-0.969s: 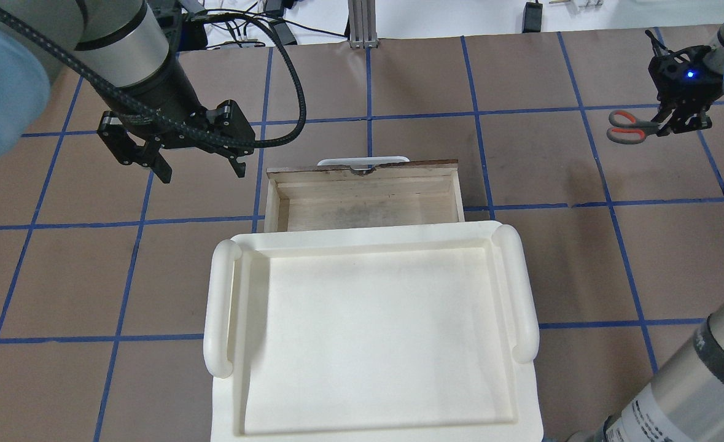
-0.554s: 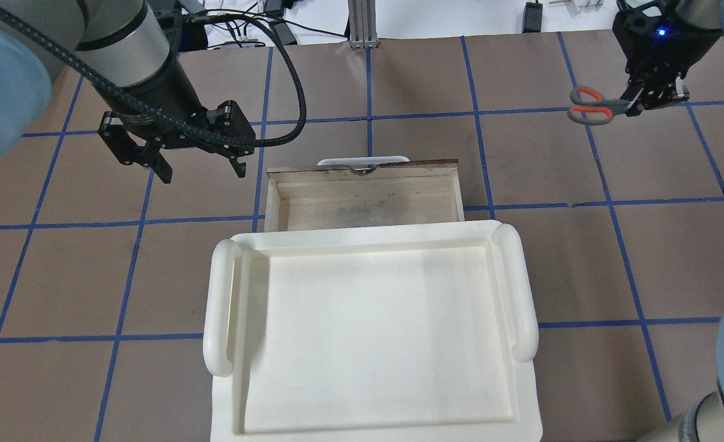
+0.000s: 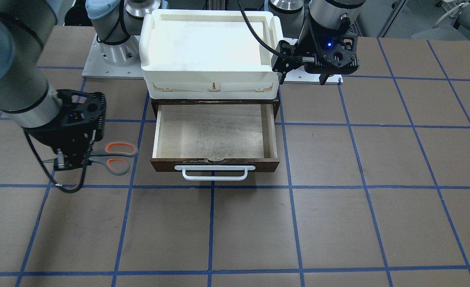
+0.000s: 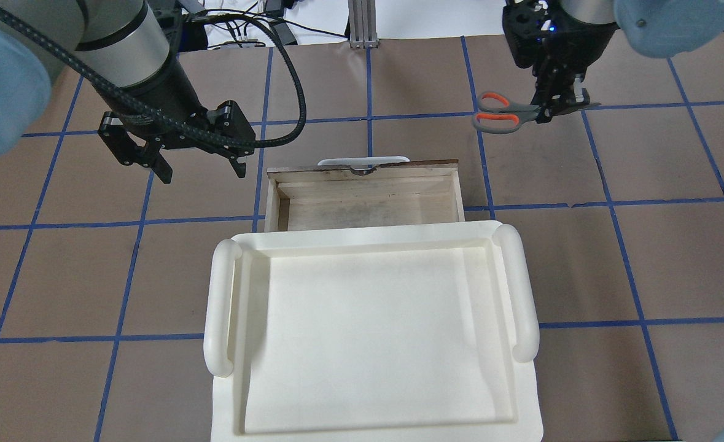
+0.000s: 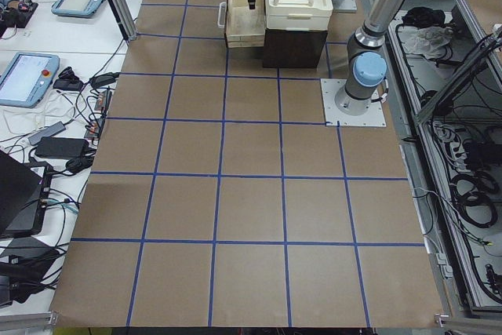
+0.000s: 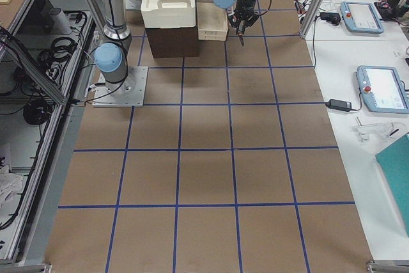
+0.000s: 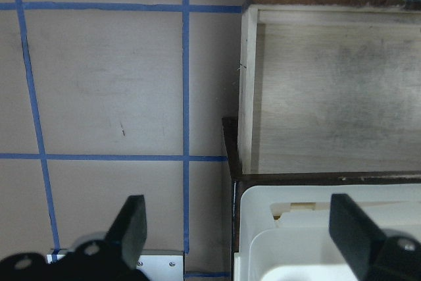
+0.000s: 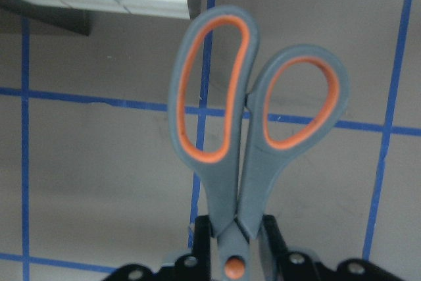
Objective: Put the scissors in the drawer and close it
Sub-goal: 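Lift the scissors and carry them with the right gripper over the drawer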
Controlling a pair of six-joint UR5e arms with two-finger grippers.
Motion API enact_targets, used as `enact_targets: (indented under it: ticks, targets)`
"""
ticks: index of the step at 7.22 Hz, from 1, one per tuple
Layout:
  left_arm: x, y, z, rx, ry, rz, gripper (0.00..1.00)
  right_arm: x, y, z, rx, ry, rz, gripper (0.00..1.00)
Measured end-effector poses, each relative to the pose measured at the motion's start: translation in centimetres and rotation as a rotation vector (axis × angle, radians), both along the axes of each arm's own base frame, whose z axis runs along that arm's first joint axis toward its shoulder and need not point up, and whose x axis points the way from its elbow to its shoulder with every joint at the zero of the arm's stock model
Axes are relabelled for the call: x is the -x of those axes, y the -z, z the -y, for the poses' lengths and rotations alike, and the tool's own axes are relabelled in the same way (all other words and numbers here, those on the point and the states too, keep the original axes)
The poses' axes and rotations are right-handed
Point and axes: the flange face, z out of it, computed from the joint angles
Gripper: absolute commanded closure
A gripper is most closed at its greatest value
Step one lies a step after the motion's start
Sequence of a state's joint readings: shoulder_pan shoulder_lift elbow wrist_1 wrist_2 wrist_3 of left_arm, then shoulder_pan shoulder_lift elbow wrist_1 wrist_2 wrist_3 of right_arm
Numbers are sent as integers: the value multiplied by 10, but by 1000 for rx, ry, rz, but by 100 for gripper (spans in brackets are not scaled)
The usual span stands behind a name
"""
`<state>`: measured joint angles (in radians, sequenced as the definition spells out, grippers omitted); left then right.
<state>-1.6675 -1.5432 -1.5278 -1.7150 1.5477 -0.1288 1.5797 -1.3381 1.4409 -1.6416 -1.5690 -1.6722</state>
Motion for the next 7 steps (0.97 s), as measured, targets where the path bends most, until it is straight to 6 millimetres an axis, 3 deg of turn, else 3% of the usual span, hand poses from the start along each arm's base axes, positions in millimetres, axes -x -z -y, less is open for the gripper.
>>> enact_targets:
  ticks: [2, 3, 4, 7]
  targets:
    - [0, 0, 0, 0, 0, 0, 0, -96, 1, -34, -4, 8, -8, 100]
    - [0, 0, 0, 0, 0, 0, 0, -131, 5, -50, -8, 19, -9, 100]
    - [0, 0, 0, 0, 0, 0, 0, -154, 9, -62, -14, 16, -1, 100]
    - [0, 0, 0, 0, 0, 0, 0, -187, 39, -77, -50, 4, 25, 100]
